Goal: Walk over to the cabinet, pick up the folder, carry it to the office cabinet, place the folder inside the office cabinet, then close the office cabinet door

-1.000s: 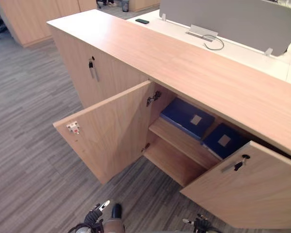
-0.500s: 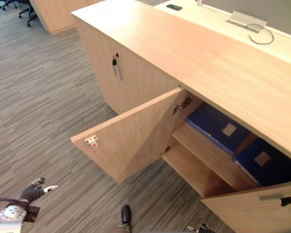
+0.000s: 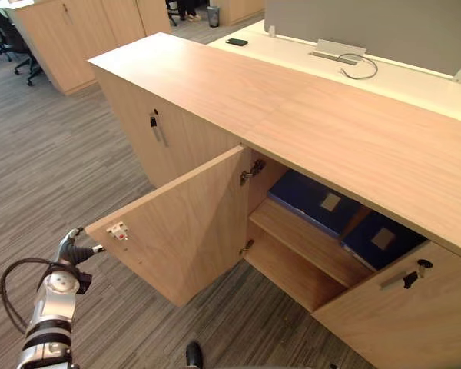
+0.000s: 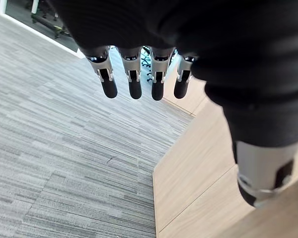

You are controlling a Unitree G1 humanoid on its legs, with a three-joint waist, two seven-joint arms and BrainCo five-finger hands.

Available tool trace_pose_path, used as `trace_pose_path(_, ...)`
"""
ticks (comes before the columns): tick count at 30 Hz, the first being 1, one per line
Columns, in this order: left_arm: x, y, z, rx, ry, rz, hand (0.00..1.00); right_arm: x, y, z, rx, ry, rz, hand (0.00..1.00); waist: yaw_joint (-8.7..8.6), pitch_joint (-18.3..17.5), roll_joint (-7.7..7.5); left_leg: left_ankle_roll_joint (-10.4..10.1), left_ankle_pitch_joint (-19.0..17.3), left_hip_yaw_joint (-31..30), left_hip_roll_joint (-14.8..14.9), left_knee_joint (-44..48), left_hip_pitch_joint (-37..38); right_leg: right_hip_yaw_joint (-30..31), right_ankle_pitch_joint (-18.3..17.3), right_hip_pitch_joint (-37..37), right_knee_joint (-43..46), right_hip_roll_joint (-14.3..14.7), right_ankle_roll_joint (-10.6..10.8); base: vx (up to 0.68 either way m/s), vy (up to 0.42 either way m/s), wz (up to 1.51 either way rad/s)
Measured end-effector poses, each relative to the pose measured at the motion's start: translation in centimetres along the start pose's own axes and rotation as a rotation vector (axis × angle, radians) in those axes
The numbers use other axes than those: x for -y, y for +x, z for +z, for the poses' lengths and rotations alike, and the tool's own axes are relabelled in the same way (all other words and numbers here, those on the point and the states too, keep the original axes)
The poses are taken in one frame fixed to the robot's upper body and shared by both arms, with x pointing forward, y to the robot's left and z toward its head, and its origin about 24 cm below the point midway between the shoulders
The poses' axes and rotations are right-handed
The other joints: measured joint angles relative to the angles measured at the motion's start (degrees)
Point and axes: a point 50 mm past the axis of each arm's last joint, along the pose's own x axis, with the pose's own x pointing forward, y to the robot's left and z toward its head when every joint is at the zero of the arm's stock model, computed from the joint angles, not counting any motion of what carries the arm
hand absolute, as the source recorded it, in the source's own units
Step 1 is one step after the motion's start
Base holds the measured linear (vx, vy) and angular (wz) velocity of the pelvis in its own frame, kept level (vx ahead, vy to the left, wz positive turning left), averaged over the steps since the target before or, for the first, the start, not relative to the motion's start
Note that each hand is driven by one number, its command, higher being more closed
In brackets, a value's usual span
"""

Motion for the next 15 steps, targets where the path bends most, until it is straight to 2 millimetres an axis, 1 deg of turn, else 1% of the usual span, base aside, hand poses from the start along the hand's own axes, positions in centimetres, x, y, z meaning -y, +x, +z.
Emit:
trace_pose_path(3,2.4,-0.3,0.6,0.017,0.039,-0.042,0.00,-0.3,0.0,-0.1,0.002,0.005,0.000,0.00,0.05,0.24,-0.95,0.13,-0.26,0.36,-0.89,0.03,-0.04,0.17,0.30,0.04,-0.07,-0.53,0.48,0.05,0.039,-0.03)
trace_pose_path(4,2.9,-0.5,0.7,0.023,0.053,-0.054,0.00,-0.3,0.0,-0.1,0.001,0.005,0.001,0.00,0.11,0.18,-1.14,0.12,-0.33,0.38,-1.05,0.04,-0.06,0.22,0.30,0.08,-0.10,-0.65,0.49,0.08,0.040,0.04)
trace_pose_path(6,4.8,-1.4,1.2,0.070,0.094,-0.110,0.00,-0.6,0.0,-0.2,0.000,0.001,0.009,0.00,0.27,-0.29,-1.95,0.12,-0.47,0.79,-1.55,0.08,-0.02,0.26,0.30,0.09,-0.15,-1.17,0.49,0.09,0.051,0.01)
trace_pose_path(7,5.3,-1.5,1.4,0.081,0.104,-0.125,0.00,-0.7,0.0,-0.2,0.000,0.001,0.010,0.00,0.28,-0.35,-2.04,0.12,-0.47,0.84,-1.62,0.08,-0.02,0.26,0.30,0.10,-0.14,-1.24,0.49,0.09,0.048,0.02)
trace_pose_path(9,8.6,-3.3,0.8,0.098,0.140,-0.243,0.00,-0.8,0.0,0.0,0.004,-0.003,0.005,0.00,0.52,-0.38,-2.13,0.12,-0.47,0.97,-2.05,0.09,0.01,0.17,0.32,0.24,-0.13,-1.65,0.50,0.05,0.037,0.04)
trace_pose_path(11,10.9,-4.6,0.8,0.122,0.167,-0.330,0.00,-0.9,0.0,0.1,0.006,-0.006,0.004,0.00,0.68,-0.39,-2.15,0.13,-0.46,0.96,-2.13,0.07,0.02,-0.04,0.35,0.32,-0.09,-1.74,0.56,0.00,0.013,0.02)
trace_pose_path(12,12.7,-5.7,1.3,0.164,0.193,-0.413,0.00,-1.0,0.1,0.2,0.009,-0.007,0.002,0.00,0.66,-0.37,-2.18,0.13,-0.46,0.95,-2.13,0.04,0.02,-0.08,0.39,0.30,-0.04,-1.79,0.62,0.00,0.000,0.00)
trace_pose_path(13,13.6,-6.3,1.6,0.192,0.199,-0.454,0.00,-1.0,0.1,0.3,0.011,-0.007,0.002,0.00,0.59,-0.36,-2.20,0.14,-0.46,0.96,-2.14,0.03,0.02,-0.08,0.42,0.26,-0.04,-1.84,0.67,-0.05,0.036,-0.04)
trace_pose_path(14,15.0,-7.4,2.2,0.235,0.199,-0.518,0.00,-1.1,0.1,0.5,0.014,-0.008,0.002,0.00,0.35,-0.35,-2.21,0.17,-0.43,0.97,-2.20,0.01,0.03,-0.08,0.48,0.20,-0.03,-2.01,0.77,-0.04,0.034,-0.04)
trace_pose_path(15,15.7,-8.0,2.5,0.260,0.190,-0.558,0.00,-1.2,0.1,0.4,0.013,-0.008,0.001,0.00,0.23,-0.35,-2.21,0.20,-0.41,0.96,-2.22,0.01,0.03,-0.08,0.53,0.20,-0.02,-2.13,0.86,-0.06,0.048,-0.03)
